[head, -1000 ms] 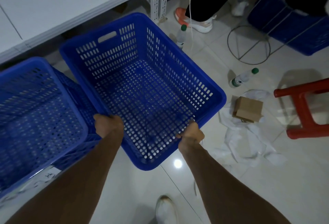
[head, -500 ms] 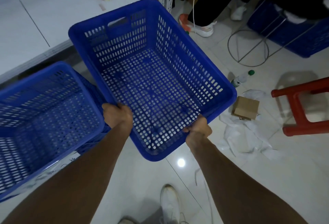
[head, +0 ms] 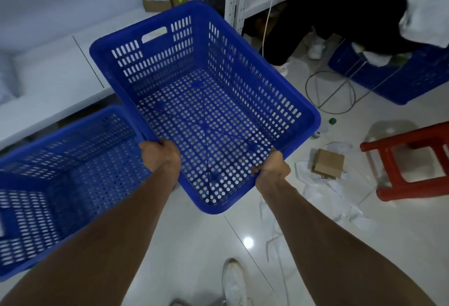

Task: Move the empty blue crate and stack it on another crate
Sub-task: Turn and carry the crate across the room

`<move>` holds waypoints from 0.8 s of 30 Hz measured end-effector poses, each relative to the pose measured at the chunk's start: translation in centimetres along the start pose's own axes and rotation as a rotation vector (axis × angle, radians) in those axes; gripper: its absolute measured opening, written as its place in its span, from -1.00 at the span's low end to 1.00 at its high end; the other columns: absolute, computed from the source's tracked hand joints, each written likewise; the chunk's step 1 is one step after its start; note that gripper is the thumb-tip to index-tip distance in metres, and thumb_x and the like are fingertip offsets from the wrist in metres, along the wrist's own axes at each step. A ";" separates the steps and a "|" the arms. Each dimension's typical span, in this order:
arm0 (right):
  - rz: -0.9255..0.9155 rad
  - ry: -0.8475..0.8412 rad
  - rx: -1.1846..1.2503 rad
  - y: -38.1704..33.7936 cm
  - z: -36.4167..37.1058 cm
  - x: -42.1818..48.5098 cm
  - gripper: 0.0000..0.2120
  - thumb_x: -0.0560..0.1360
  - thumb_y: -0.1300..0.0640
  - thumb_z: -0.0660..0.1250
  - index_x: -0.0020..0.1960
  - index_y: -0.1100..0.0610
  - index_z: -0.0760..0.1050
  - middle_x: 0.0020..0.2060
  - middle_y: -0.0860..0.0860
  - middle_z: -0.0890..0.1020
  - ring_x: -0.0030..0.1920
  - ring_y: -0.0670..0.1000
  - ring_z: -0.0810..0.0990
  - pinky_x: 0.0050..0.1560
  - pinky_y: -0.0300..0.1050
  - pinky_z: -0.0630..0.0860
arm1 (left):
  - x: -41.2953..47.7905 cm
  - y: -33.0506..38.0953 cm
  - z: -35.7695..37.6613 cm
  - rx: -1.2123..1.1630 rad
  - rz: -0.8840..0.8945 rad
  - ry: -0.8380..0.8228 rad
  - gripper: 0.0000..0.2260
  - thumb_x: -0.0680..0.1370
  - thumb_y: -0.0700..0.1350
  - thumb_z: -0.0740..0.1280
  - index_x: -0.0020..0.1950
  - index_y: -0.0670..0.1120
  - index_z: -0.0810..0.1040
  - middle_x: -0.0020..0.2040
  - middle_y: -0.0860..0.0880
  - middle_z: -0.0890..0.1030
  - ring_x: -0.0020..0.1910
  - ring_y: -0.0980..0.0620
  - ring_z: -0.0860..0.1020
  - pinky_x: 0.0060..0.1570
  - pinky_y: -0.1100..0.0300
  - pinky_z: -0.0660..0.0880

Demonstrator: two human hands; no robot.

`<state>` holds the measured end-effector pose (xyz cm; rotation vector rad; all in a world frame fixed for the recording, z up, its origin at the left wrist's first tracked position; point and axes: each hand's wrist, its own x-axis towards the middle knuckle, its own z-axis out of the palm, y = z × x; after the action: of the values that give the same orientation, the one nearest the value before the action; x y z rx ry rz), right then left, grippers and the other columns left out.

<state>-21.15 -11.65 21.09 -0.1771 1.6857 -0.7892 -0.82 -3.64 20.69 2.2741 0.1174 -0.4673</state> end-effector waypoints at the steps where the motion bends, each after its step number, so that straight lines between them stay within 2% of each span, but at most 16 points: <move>1: 0.001 -0.001 -0.007 0.0 0.1 -0.3 -0.85 0.45 0.14 0.31 -0.01 0.17 0.51 -0.25 0.07 0.59 -0.42 0.02 0.51 -0.57 -0.20 0.41 | 0.0 0.3 -0.4 0.001 0.003 0.002 -0.68 0.63 -0.09 0.23 0.29 -0.28 0.42 0.17 -0.30 0.58 0.05 -0.28 0.60 0.02 -0.12 0.57; 6: 0.003 -0.048 -0.024 1.7 1.8 -3.5 -0.86 0.46 0.14 0.30 -0.02 0.17 0.48 -0.33 0.04 0.57 -0.50 0.00 0.49 -0.62 -0.25 0.39 | 1.3 0.5 -5.0 -0.022 0.009 0.035 -0.71 0.62 -0.12 0.23 0.23 -0.30 0.42 0.19 -0.32 0.56 0.11 -0.32 0.58 0.06 -0.13 0.56; 15: -0.030 -0.107 -0.135 6.0 6.2 -9.5 -0.88 0.45 0.11 0.29 -0.10 0.16 0.50 -0.40 0.01 0.55 -0.58 -0.03 0.45 -0.61 -0.24 0.38 | 5.0 -1.8 -13.4 -0.098 -0.104 0.130 -0.74 0.62 -0.11 0.24 0.21 -0.25 0.44 0.16 -0.26 0.58 0.05 -0.25 0.59 0.00 -0.08 0.56; 21: -0.027 -0.136 -0.252 10.3 9.3 -12.4 -0.87 0.45 0.11 0.29 -0.10 0.17 0.53 -0.36 0.03 0.57 -0.54 0.00 0.45 -0.59 -0.23 0.38 | 7.6 -4.7 -18.6 -0.135 -0.188 0.220 -0.75 0.58 -0.08 0.25 0.14 -0.23 0.47 0.06 -0.21 0.60 -0.04 -0.22 0.59 0.04 -0.11 0.59; 24: -0.024 -0.164 -0.296 12.8 10.7 -13.7 -0.87 0.45 0.11 0.28 -0.12 0.17 0.53 -0.37 0.04 0.57 -0.53 0.02 0.46 -0.58 -0.21 0.39 | 9.0 -6.2 -21.1 -0.144 -0.212 0.243 -0.74 0.59 -0.11 0.25 0.19 -0.25 0.47 0.04 -0.19 0.57 -0.08 -0.20 0.55 -0.05 -0.06 0.54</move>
<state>-3.77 0.77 24.02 -0.4552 1.6394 -0.5239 12.28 15.45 26.05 2.1776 0.5029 -0.2788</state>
